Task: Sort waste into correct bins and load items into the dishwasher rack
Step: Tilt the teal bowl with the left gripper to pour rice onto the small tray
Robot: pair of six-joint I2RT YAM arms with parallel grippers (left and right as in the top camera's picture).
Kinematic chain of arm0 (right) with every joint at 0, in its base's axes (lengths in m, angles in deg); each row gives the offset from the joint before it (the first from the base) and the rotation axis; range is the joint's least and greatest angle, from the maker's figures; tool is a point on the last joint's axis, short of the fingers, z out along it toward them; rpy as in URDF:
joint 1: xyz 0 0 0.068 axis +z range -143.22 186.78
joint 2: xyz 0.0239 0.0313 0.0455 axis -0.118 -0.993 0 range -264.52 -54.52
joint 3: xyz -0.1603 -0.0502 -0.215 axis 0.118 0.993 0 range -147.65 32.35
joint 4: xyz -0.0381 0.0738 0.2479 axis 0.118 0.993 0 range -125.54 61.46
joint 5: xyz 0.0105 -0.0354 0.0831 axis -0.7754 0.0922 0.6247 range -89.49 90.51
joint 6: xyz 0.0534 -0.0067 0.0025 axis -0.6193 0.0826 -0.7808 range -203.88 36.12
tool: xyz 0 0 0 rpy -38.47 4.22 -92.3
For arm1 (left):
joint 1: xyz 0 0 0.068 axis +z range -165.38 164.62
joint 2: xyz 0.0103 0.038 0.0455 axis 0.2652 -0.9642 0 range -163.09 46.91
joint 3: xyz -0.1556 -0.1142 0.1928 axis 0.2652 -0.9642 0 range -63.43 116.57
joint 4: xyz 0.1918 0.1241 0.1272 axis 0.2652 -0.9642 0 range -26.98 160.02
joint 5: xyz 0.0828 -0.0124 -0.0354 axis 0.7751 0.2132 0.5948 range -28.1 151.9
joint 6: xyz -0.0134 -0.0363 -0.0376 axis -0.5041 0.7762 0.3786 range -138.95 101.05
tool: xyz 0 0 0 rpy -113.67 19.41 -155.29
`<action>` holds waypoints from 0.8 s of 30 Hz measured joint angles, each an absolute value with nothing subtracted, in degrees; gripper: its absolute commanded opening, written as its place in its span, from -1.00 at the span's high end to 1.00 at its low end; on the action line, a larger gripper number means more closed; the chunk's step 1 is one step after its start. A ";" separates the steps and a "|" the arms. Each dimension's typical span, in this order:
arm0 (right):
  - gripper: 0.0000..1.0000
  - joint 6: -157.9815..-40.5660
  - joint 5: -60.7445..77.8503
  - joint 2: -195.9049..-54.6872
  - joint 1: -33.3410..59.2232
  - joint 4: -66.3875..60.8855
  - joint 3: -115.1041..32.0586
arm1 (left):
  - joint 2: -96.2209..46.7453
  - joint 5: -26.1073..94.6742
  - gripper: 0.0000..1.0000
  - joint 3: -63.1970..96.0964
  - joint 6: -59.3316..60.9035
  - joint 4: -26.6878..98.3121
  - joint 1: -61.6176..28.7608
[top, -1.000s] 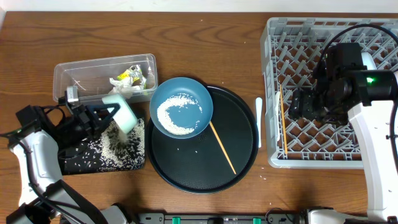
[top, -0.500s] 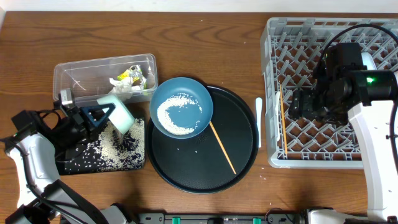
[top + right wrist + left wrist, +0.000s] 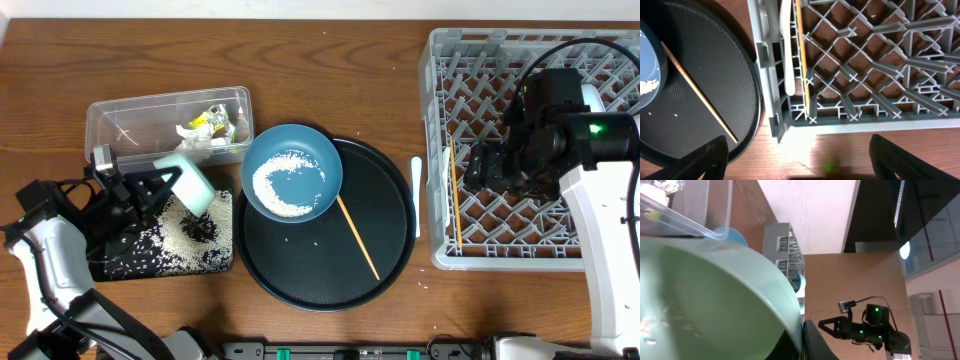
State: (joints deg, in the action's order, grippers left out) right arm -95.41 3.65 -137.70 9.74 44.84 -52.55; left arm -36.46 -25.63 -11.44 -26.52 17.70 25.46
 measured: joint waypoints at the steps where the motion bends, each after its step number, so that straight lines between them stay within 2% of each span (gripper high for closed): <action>1: -0.71 -95.41 3.65 -137.70 9.74 44.84 -52.55 | -36.46 -25.69 0.88 -11.44 -26.72 17.46 25.46; 24: -0.71 -95.41 3.65 -137.70 9.74 44.80 -52.55 | -36.44 -24.58 0.88 -11.51 -28.45 16.59 25.77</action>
